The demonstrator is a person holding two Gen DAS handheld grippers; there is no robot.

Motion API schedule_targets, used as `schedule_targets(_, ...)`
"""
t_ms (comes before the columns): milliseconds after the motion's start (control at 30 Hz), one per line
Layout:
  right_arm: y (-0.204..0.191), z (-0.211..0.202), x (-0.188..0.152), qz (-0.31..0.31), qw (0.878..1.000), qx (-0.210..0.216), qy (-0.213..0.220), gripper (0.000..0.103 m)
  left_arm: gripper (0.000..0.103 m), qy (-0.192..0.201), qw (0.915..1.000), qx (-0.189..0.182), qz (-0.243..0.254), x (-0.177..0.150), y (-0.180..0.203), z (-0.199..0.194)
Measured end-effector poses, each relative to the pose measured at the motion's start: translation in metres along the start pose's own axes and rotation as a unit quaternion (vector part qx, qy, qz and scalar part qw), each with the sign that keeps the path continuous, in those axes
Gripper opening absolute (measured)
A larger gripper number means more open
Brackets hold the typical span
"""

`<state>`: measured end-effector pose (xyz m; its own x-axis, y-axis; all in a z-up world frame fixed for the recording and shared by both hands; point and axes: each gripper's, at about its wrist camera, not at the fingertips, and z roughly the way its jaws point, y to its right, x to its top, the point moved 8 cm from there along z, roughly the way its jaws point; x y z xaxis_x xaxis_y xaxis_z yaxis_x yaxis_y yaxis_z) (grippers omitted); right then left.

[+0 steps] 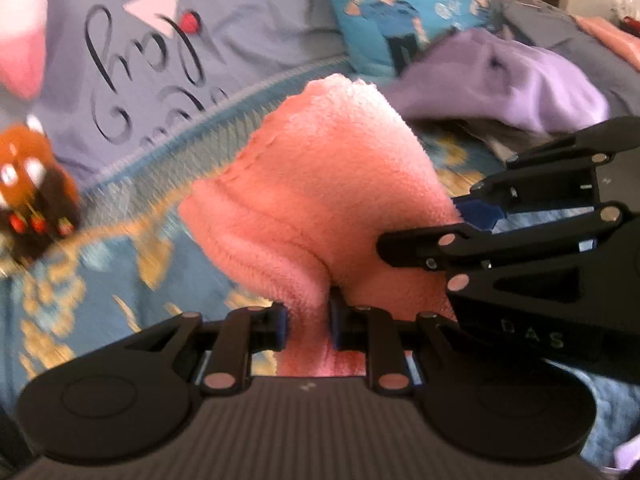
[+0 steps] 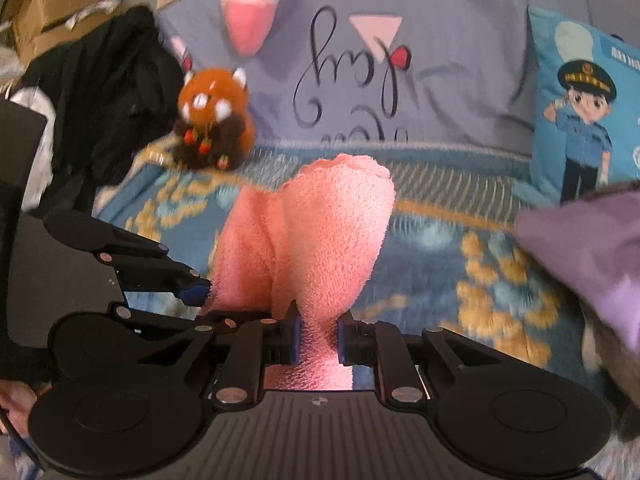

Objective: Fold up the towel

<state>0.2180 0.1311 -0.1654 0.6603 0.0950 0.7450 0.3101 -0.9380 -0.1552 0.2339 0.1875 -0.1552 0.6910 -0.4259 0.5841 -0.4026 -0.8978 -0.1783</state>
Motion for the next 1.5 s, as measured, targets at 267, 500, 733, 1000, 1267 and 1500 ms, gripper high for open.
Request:
schedule_targets(267,0.046,0.070,0.064,0.054,0.998,0.012,0.019,0.016,0.025,-0.003,0.9995,0.027,-0.015,0.068,-0.057,0.056)
schedule_targets(500,0.108,0.143,0.041,0.100,0.993,-0.043,-0.035,0.016,0.025,-0.052,0.9953,0.082,0.003,0.072,-0.065,0.158)
schedule_targets(733,0.120,0.156,0.033,0.091,0.994,-0.041,-0.045,0.016,0.024,-0.049,0.9957,0.077,-0.016,0.058,-0.065,0.189)
schedule_targets(1000,0.123,0.160,0.032,0.073,0.994,-0.064,-0.055,0.024,0.025,-0.042,0.9956,0.083,-0.014,0.060,-0.066,0.181)
schedule_targets(1267,0.139,0.154,0.038,0.096,0.990,-0.089,-0.054,0.055,0.056,-0.015,0.9952,0.097,0.000,0.060,-0.061,0.150)
schedule_targets(1500,0.125,0.107,0.056,0.032,0.990,-0.135,0.000,0.071,0.098,0.019,0.9938,0.110,-0.004,0.040,-0.063,0.102)
